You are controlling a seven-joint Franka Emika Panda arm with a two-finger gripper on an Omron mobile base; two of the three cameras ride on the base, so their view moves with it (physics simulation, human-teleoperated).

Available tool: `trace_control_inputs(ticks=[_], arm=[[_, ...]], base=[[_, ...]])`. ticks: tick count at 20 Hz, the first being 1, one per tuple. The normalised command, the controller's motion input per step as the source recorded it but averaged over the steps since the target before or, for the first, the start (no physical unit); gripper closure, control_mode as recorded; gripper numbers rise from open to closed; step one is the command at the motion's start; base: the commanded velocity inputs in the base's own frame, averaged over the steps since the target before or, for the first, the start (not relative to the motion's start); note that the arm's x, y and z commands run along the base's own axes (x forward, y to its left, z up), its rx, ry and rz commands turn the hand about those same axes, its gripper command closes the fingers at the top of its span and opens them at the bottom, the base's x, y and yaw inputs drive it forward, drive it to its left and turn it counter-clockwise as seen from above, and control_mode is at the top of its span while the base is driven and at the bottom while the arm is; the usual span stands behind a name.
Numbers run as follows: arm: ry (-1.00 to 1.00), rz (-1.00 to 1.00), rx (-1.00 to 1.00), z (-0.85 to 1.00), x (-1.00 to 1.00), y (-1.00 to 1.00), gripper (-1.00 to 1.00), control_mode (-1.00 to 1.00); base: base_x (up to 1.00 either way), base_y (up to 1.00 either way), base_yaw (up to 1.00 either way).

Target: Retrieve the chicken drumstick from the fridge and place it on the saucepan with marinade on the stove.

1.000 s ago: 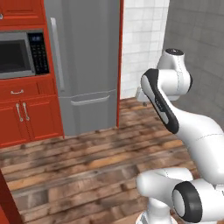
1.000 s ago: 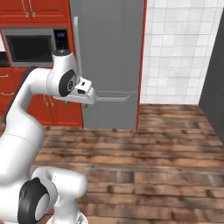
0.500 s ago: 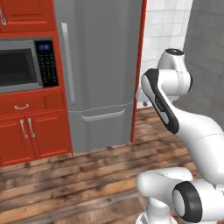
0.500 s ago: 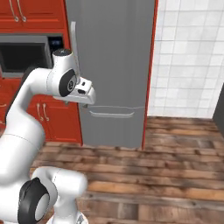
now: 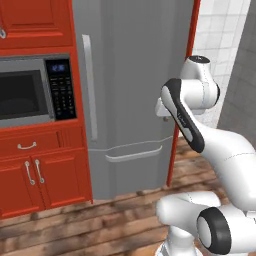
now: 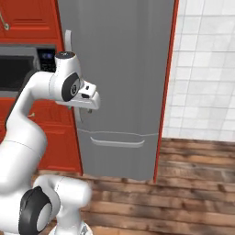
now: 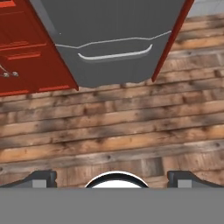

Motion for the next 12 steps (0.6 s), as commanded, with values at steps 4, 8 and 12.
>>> trace_control_inputs(ticks=[4, 8, 12], arm=[[0.00, 0.00, 0.00, 0.00, 0.00, 0.00, -1.00, 1.00], [0.00, 0.00, 0.00, 0.00, 0.00, 0.00, -1.00, 1.00], [0.00, 0.00, 0.00, 0.00, 0.00, 0.00, -1.00, 1.00]], base=[[0.70, 0.34, 0.04], [0.39, 0.49, 0.01], [0.35, 0.53, 0.01]])
